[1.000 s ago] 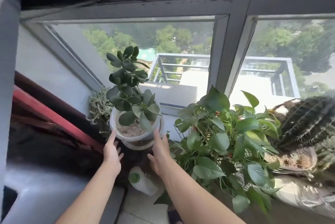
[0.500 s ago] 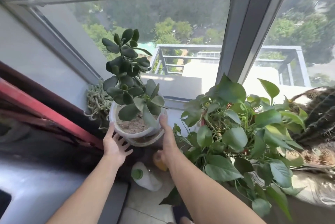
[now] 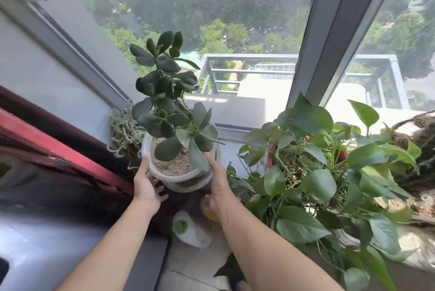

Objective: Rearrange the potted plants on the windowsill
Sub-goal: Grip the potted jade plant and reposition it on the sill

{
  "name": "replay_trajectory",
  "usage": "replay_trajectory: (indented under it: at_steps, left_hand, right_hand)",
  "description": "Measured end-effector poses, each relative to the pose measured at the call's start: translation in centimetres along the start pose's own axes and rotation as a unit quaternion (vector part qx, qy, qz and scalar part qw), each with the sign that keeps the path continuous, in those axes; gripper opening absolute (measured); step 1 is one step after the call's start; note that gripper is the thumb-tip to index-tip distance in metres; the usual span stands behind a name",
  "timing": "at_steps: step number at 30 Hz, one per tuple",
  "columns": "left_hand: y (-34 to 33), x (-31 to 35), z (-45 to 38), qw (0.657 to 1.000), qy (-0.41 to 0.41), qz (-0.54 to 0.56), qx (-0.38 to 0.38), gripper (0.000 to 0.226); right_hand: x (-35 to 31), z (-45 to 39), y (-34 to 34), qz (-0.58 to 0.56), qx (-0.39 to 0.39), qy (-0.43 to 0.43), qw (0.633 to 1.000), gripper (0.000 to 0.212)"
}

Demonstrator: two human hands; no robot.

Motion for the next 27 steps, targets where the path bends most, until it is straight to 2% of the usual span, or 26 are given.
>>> replay_trajectory:
  at_steps: [3, 7, 11, 15, 22, 24, 27]
  left_hand:
    - [-0.2, 0.4, -0.4, 1.000, 0.001, 0.002, -0.014, 0.084]
    - [-0.7, 0.6, -0.5, 0.999, -0.015, -0.018, -0.025, 0.083]
    - [-1.4, 0.9, -0.9, 0.998, -0.023, -0.001, -0.052, 0.093]
    - [-1.5, 0.7, -0.8, 0.998, -0.025, 0.028, -0.054, 0.080]
    - [-0.5, 1.0, -1.6, 0.998, -0.009, 0.011, -0.057, 0.075]
    - [-0.3, 1.0, -1.6, 0.998, -0.004, 0.006, -0.057, 0.071]
    - [-0.1, 0.8, -1.4, 0.998, 0.000, 0.015, -0.053, 0.069]
  right_hand:
    - [0.3, -0.1, -0.4, -0.011, -0.009, -0.018, 1.000, 0.121]
    - [0.8, 0.0, -0.2, -0.015, 0.001, -0.041, 0.999, 0.108]
    - [0.0, 0.0, 0.2, -0.022, 0.024, -0.013, 0.999, 0.107]
    - [-0.5, -0.1, 0.3, -0.015, 0.033, 0.020, 0.999, 0.108]
    - [-0.5, 0.5, 1.0, -0.004, 0.079, 0.035, 0.996, 0.096]
    - [-1.0, 1.1, 1.2, 0.001, 0.102, 0.045, 0.994, 0.084]
    - [-1.7, 1.9, 1.4, 0.027, 0.154, 0.082, 0.984, 0.046]
Point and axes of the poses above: each hand's wrist, its own z-axis away from the middle knuckle, its own y-axis out of the back of the hand, x = y × z, the point moved 10 cm from there along -z, towards the middle knuckle, and after that the axes turned 11 degrees about z, right-handed, at the moved point
